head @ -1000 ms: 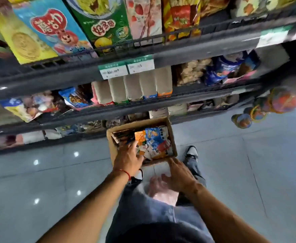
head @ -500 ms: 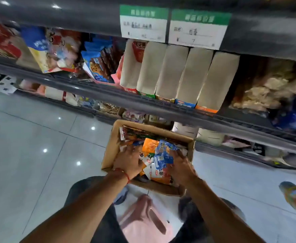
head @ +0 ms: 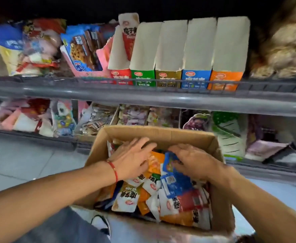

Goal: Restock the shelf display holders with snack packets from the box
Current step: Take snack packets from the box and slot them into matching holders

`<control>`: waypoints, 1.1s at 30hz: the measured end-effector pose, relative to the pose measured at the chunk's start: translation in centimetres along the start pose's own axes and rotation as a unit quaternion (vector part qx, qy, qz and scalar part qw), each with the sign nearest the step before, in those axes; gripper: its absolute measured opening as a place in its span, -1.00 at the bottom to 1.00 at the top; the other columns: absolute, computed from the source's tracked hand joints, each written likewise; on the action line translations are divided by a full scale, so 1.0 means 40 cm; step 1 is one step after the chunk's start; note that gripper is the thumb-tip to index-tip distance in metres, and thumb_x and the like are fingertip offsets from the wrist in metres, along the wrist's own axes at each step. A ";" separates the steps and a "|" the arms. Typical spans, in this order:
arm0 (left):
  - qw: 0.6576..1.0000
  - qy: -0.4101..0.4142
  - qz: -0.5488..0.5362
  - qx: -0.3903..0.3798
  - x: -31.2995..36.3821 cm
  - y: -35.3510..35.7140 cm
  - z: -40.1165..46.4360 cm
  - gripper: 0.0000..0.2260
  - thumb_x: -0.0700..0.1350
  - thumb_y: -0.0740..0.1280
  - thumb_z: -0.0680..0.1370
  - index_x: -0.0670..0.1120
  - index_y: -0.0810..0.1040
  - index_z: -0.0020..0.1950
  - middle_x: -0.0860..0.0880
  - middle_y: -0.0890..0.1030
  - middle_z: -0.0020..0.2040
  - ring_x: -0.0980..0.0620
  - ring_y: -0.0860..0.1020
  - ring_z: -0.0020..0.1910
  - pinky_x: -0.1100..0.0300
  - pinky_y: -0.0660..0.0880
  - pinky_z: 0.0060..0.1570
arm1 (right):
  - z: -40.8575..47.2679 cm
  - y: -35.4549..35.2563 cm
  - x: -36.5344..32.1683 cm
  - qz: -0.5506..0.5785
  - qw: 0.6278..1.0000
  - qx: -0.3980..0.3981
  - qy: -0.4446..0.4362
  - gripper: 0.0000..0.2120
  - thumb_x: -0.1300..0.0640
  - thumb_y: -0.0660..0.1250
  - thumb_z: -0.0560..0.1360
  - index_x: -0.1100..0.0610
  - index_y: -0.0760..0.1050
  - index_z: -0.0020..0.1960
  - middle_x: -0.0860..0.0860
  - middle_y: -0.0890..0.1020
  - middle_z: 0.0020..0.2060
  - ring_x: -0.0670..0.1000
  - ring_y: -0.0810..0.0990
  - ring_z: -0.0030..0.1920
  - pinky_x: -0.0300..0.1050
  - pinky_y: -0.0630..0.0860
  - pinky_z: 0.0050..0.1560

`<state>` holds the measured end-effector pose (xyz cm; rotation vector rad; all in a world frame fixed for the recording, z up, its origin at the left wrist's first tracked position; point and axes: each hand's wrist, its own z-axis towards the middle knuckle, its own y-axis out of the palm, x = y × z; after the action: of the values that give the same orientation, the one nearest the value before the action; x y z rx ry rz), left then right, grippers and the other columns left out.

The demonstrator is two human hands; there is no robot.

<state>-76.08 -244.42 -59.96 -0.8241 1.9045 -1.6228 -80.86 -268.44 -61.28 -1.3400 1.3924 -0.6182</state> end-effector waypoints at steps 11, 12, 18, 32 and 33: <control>0.970 -0.040 -0.236 0.048 0.008 -0.034 -0.121 -0.49 0.05 0.30 0.59 0.13 0.29 0.54 0.04 0.40 0.50 0.00 0.35 0.49 0.03 0.37 0.43 | -0.114 0.044 -0.105 -0.031 0.996 0.058 0.062 -0.47 0.03 0.30 0.63 0.04 0.29 0.56 0.05 0.43 0.48 0.08 0.39 0.47 -0.11 0.28 0.43; 0.967 -0.036 -0.245 0.054 0.004 -0.040 -0.125 -0.53 0.01 0.31 0.60 0.10 0.35 0.51 0.06 0.43 0.47 0.03 0.38 0.46 0.10 0.37 0.41 | -0.100 0.045 -0.105 -0.029 0.996 0.056 0.057 -0.45 0.03 0.31 0.63 0.02 0.27 0.58 0.03 0.40 0.51 0.07 0.37 0.49 -0.10 0.27 0.44; 0.948 -0.064 -0.299 0.091 -0.038 -0.012 -0.123 -0.60 -0.08 0.31 0.61 0.09 0.43 0.45 0.11 0.49 0.39 0.11 0.41 0.39 0.28 0.32 0.30 | 0.045 0.058 -0.070 -0.035 0.998 -0.002 0.051 -0.44 0.02 0.43 0.55 -0.01 0.33 0.50 0.02 0.48 0.40 0.07 0.43 0.40 -0.01 0.38 0.40; 0.935 0.001 -0.355 0.025 -0.074 -0.069 -0.014 -0.63 0.14 0.44 0.52 0.23 0.54 0.32 0.23 0.61 0.17 0.27 0.56 0.10 0.14 0.55 0.15 | 0.009 -0.078 -0.125 0.146 0.977 0.153 0.014 -0.94 0.11 0.51 0.51 -0.03 0.69 -0.03 -0.21 0.60 -0.30 -0.24 0.54 -0.26 -0.37 0.41 -0.24; 0.932 -0.002 -0.360 0.045 -0.066 -0.079 -0.014 -0.72 0.10 0.46 0.52 0.18 0.63 0.22 0.20 0.67 0.07 0.27 0.60 0.01 0.14 0.57 0.06 | 0.008 -0.092 -0.134 0.174 0.968 0.183 0.009 -0.93 0.12 0.52 0.50 -0.03 0.70 -0.04 -0.17 0.64 -0.30 -0.21 0.57 -0.27 -0.36 0.44 -0.25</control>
<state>-74.26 -242.46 -56.77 -1.6115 1.5870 -2.0819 -80.17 -264.26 -56.35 -0.7774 1.4047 -0.6133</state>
